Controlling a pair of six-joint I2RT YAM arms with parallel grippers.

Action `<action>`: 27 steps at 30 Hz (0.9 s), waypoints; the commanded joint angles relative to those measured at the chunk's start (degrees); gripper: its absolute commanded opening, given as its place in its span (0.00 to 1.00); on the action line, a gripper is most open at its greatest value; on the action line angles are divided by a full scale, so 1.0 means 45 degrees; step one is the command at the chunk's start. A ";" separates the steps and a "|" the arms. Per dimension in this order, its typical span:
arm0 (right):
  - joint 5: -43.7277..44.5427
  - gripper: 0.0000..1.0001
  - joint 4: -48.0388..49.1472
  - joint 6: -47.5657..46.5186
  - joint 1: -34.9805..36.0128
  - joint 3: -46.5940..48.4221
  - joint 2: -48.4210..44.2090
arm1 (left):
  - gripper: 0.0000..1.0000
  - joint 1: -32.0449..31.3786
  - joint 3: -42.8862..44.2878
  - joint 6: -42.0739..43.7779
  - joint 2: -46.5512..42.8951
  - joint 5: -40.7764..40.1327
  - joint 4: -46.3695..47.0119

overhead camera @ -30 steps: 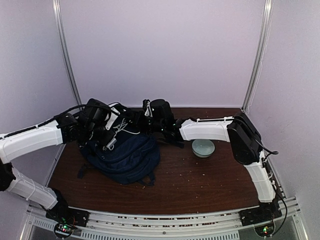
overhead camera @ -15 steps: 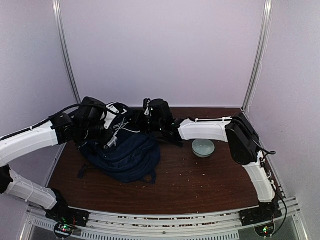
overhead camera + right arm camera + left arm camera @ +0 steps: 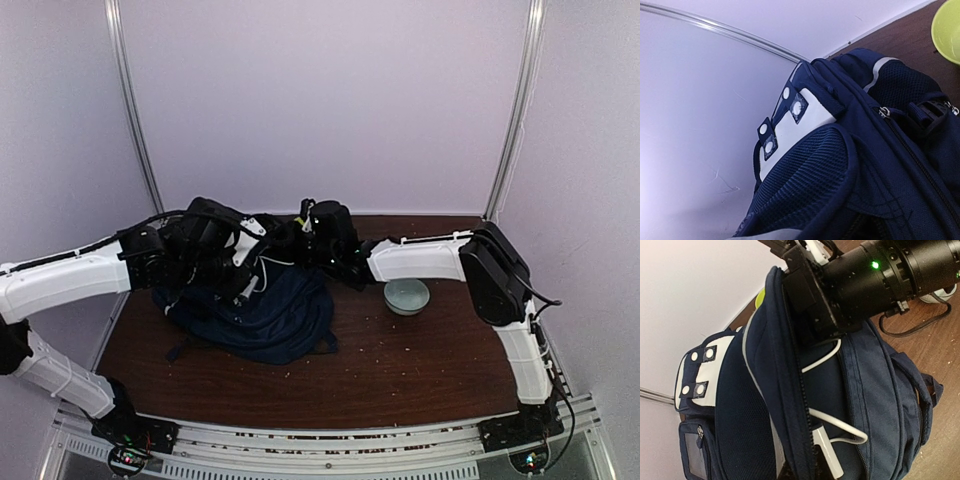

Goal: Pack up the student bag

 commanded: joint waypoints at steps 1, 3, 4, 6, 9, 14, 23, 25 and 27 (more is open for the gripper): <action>0.0101 0.13 0.0639 -0.0080 -0.0517 -0.0823 -0.0796 | 0.00 -0.0680 0.0161 -0.0566 0.0020 0.1279 0.2430; -0.0368 0.19 0.0471 -0.0447 -0.0594 -0.1168 -0.1103 | 0.00 -0.0544 -0.0057 -0.0982 0.0271 0.1057 0.2333; -0.0663 0.20 0.0480 -0.0634 -0.0642 -0.1373 -0.1304 | 0.00 -0.0376 -0.0194 -0.1220 0.0406 0.0996 0.2295; -0.1405 0.23 0.0571 -0.0976 -0.0777 -0.1843 -0.1853 | 0.00 -0.0105 -0.0453 -0.1630 0.0582 0.0952 0.2314; -0.2316 0.32 0.0111 -0.1473 -0.1000 -0.2142 -0.2464 | 0.00 0.0224 -0.1003 -0.2050 0.0557 0.1000 0.2681; -0.3770 0.37 -0.0364 -0.1730 -0.1335 -0.2541 -0.3072 | 0.00 0.0502 -0.1372 -0.2210 0.0702 0.0987 0.2948; -0.4391 0.40 -0.0855 -0.2062 -0.1496 -0.4044 -0.3836 | 0.00 0.0750 -0.1637 -0.2219 0.0507 0.0946 0.3199; -0.4734 0.37 -0.0783 -0.1895 -0.1375 -0.3900 -0.3582 | 0.00 0.0788 -0.1576 -0.2175 0.0540 0.0950 0.3149; -0.4953 0.31 -0.0806 -0.1814 -0.1214 -0.3710 -0.3298 | 0.00 0.0795 -0.1480 -0.2139 0.0536 0.0961 0.3042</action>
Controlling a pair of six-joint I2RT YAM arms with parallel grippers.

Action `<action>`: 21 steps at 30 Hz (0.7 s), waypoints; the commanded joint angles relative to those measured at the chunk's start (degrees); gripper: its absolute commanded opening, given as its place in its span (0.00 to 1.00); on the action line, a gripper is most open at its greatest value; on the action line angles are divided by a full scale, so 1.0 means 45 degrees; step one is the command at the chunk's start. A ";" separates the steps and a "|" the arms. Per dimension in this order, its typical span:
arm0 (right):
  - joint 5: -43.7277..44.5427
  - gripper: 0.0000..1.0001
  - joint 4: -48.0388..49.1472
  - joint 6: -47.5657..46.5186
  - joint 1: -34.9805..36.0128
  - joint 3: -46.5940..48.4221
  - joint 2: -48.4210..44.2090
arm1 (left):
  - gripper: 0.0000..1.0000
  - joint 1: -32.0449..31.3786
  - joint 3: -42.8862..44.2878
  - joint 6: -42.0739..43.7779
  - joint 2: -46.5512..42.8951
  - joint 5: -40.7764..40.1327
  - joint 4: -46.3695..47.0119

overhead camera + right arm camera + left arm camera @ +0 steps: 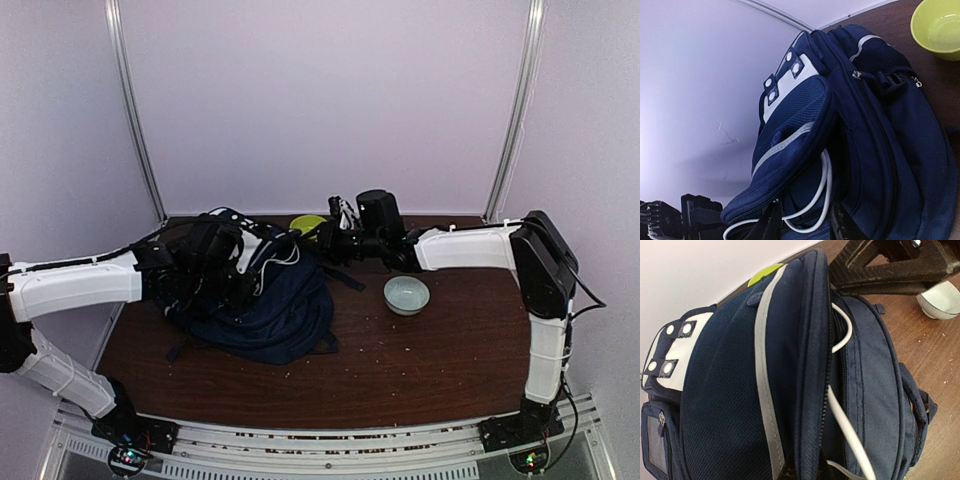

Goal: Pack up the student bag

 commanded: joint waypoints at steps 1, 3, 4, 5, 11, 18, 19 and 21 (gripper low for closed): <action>-0.0787 0.29 0.0052 0.0066 0.0337 0.0223 0.0249 | 0.00 0.0169 0.0086 0.0096 0.0056 0.0342 0.1025; -0.0815 0.27 0.0040 0.0178 0.0421 0.0346 0.0524 | 0.00 0.0170 0.0222 0.0140 -0.0053 0.0337 0.0953; -0.0867 0.26 0.0064 0.0255 0.0460 0.0428 0.0716 | 0.00 0.0170 0.0268 0.0168 -0.0111 0.0338 0.0923; -0.0954 0.25 0.0076 0.0358 0.0475 0.0507 0.0839 | 0.00 0.0170 0.0315 0.0172 -0.0185 0.0342 0.0912; -0.0733 0.25 -0.0098 0.0276 0.0580 0.0709 0.0943 | 0.00 0.0170 0.0430 0.0307 -0.0495 0.0175 0.0660; -0.1519 0.18 0.1530 0.2229 0.1138 0.2512 0.2675 | 0.00 0.0160 0.0718 0.0389 -0.0669 0.0413 0.0637; -0.1607 0.17 0.1939 0.2723 0.1273 0.2972 0.3061 | 0.00 0.0168 0.0750 0.0431 -0.0760 0.0480 0.0637; -0.1563 0.16 0.2048 0.3163 0.1478 0.4152 0.3812 | 0.00 0.0170 0.0808 0.0493 -0.1020 0.0606 0.0655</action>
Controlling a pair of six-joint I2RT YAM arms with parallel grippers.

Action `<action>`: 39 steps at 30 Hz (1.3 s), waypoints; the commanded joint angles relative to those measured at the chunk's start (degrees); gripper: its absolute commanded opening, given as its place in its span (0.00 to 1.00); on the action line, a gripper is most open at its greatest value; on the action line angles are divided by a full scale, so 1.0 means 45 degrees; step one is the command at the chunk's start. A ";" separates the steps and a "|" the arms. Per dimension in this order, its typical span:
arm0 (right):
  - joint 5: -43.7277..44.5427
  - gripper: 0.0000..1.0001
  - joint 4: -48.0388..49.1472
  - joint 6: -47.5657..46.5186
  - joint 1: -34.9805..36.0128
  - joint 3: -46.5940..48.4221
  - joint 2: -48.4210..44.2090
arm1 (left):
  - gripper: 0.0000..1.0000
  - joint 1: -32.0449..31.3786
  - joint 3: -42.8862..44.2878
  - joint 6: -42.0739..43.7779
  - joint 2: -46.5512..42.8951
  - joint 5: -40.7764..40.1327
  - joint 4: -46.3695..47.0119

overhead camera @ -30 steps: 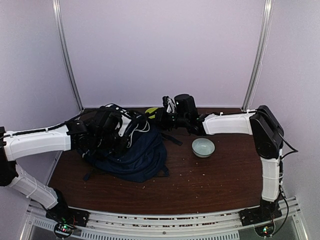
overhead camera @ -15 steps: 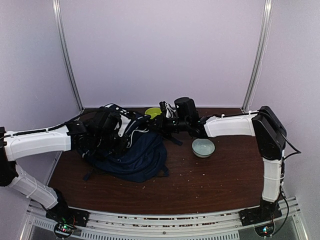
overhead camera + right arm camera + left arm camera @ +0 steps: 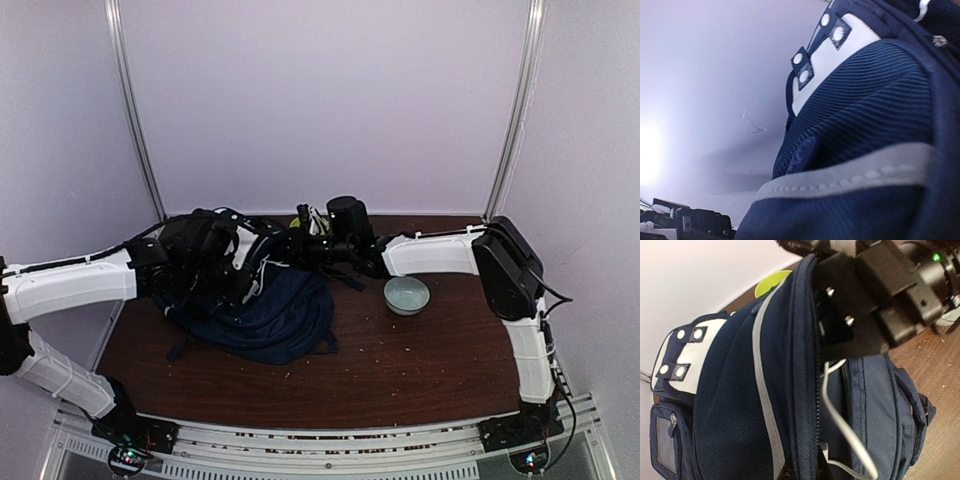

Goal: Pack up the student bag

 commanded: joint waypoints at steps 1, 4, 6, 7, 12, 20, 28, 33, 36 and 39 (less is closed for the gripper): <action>-0.0327 0.16 0.0940 0.1642 0.0644 0.2216 0.1659 | 0.00 0.0063 0.0666 0.0443 -0.0810 0.0578 0.0923; -0.0032 0.16 0.0679 0.1890 0.0673 0.3636 0.2527 | 0.00 0.0050 0.0745 0.0495 -0.1017 0.0800 0.0672; 0.0258 0.16 0.0771 0.2138 0.0578 0.3990 0.2824 | 0.00 0.0053 0.0626 0.0449 -0.1189 0.0782 0.0552; 0.0466 0.16 0.0774 0.2200 0.0501 0.4045 0.2893 | 0.00 0.0053 0.0540 0.0429 -0.1294 0.0766 0.0527; 0.0665 0.16 0.0805 0.2074 0.0067 0.3693 0.2392 | 0.56 0.0033 0.0087 0.0604 -0.1676 0.1390 0.0527; -0.0448 0.19 0.1289 0.1438 -0.0422 0.1905 0.0375 | 0.98 -0.1880 0.1431 0.1973 0.0067 -0.2916 -0.1465; -0.0777 0.20 0.1661 0.0888 -0.0768 -0.0268 -0.1425 | 0.94 -0.1441 0.2382 0.0994 0.1803 -0.6916 -0.2634; -0.0726 0.20 0.1766 0.0711 -0.0879 -0.1157 -0.1917 | 0.84 -0.0594 0.2157 0.0214 0.2048 -0.7634 -0.2913; -0.0520 0.20 0.1141 0.0219 -0.0857 -0.1237 -0.2045 | 0.69 -0.0122 0.2040 -0.0136 0.2006 -0.8068 -0.3107; -0.0344 0.20 0.1029 0.0130 -0.0861 -0.1345 -0.1972 | 0.47 0.0296 0.1900 -0.0276 0.2054 -0.8339 -0.3129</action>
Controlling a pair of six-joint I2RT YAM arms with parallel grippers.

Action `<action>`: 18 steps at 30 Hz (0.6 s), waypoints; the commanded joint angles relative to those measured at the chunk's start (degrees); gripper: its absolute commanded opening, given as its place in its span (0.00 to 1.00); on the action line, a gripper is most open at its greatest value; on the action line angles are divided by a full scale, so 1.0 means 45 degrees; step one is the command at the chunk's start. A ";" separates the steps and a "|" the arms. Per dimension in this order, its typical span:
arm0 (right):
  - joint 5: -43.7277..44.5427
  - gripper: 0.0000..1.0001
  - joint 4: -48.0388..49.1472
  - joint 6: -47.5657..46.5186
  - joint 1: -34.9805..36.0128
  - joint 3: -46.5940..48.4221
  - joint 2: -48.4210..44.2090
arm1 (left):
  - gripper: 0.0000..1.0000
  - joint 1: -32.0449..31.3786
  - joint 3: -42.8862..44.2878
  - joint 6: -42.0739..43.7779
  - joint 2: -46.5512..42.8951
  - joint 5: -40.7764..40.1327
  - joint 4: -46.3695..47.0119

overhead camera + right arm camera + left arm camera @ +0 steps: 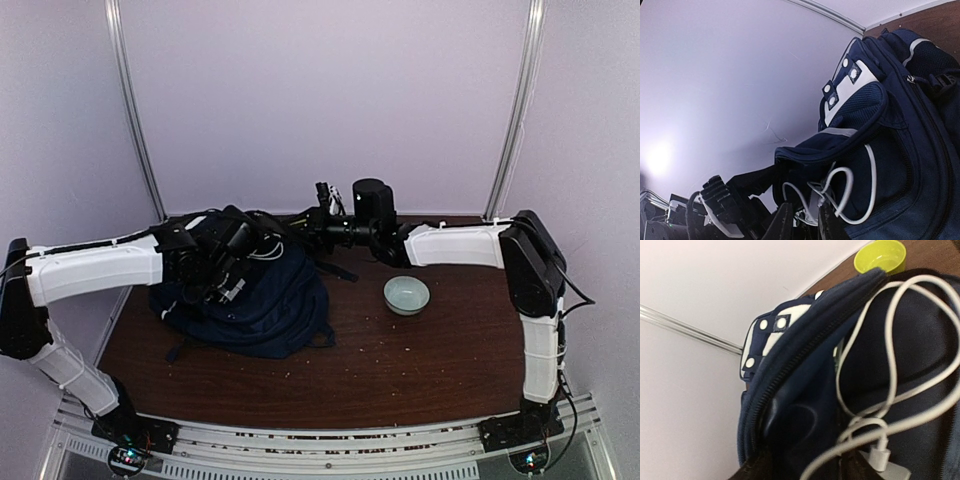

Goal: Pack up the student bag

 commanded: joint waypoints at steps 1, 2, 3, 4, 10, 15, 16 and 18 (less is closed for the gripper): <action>0.0241 0.20 -0.0178 -0.0452 0.0004 -0.0302 -0.0306 | 0.43 0.0848 -0.0176 -0.0578 0.0079 -0.1489 -0.0565; 0.0216 0.20 -0.0088 -0.0367 0.0018 -0.0344 -0.0271 | 0.41 0.0901 -0.0172 -0.0568 0.0180 -0.1529 -0.0555; 0.0220 0.19 -0.0008 -0.0298 0.0023 -0.0398 -0.0223 | 0.39 0.0930 -0.0157 -0.0520 0.0305 -0.1537 -0.0503; 0.0221 0.19 0.0046 -0.0277 0.0040 -0.0446 -0.0195 | 0.38 0.0934 -0.0148 -0.0419 0.0464 -0.1440 -0.0430; 0.0350 0.19 -0.0180 -0.0538 0.0100 -0.0568 -0.0201 | 0.37 0.0694 0.0006 0.0047 0.1068 0.0385 0.0239; 0.0442 0.29 -0.0904 -0.0749 0.0160 -0.0162 0.0176 | 0.50 0.0343 -0.0008 0.0501 0.0472 0.1814 0.0808; 0.0378 0.32 -0.0799 -0.0631 0.0187 -0.0079 0.0316 | 0.52 0.0299 0.0003 0.0544 0.0351 0.2043 0.0820; 0.0198 0.35 -0.0529 -0.0353 0.0237 0.0107 0.0544 | 0.55 0.0252 0.0012 0.0622 0.0142 0.2403 0.0832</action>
